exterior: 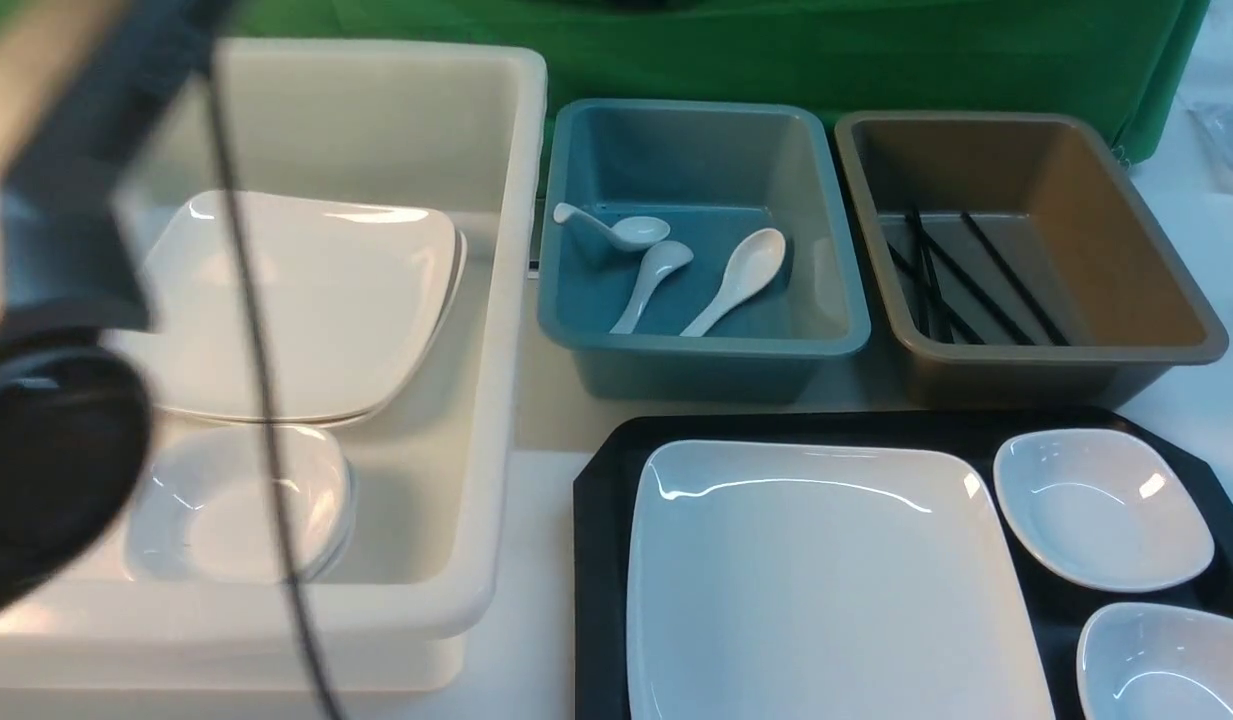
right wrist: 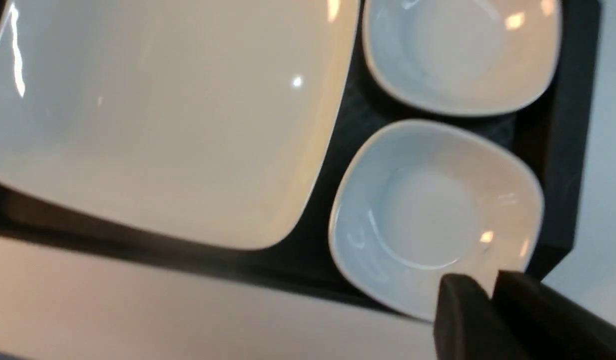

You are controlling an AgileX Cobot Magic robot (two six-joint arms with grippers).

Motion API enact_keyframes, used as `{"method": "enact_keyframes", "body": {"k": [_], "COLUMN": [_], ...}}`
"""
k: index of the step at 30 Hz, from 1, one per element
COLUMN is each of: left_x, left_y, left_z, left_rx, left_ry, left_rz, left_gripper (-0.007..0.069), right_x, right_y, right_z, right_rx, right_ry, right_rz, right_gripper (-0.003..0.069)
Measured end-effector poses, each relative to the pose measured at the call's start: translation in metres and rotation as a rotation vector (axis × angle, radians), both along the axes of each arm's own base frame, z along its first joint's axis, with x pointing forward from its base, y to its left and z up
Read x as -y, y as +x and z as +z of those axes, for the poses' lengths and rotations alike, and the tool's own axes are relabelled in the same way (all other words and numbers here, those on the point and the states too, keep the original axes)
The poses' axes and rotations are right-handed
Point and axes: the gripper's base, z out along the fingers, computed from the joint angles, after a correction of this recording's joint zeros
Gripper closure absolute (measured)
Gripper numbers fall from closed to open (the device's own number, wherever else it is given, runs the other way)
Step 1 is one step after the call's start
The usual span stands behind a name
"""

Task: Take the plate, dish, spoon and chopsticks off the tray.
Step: Use the right arm to grab a small plate from the dinner plate

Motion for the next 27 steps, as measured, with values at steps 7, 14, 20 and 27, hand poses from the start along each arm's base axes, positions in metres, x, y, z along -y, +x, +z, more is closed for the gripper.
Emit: {"method": "enact_keyframes", "body": {"k": [7, 14, 20, 27], "left_x": [-0.043, -0.087, -0.113, -0.122], "left_y": [-0.083, -0.17, -0.223, -0.241], "left_z": [0.019, -0.021, -0.061, -0.072], "left_rx": [-0.074, -0.06, -0.07, -0.08], "left_ry": [0.071, 0.017, -0.043, -0.051], "left_rz": [0.002, 0.053, 0.104, 0.114], "left_gripper": [0.0622, 0.0622, 0.0622, 0.0622], "right_x": [-0.014, -0.03, -0.028, -0.03], "right_y": [0.002, 0.009, 0.026, 0.034], "right_z": [-0.072, -0.135, -0.158, -0.168], "right_rx": [-0.16, -0.255, -0.29, -0.283], "right_ry": [-0.018, -0.081, -0.168, -0.168], "right_rz": [0.112, 0.198, 0.164, 0.146], "right_gripper": [0.0476, 0.0255, 0.0146, 0.0139]}}
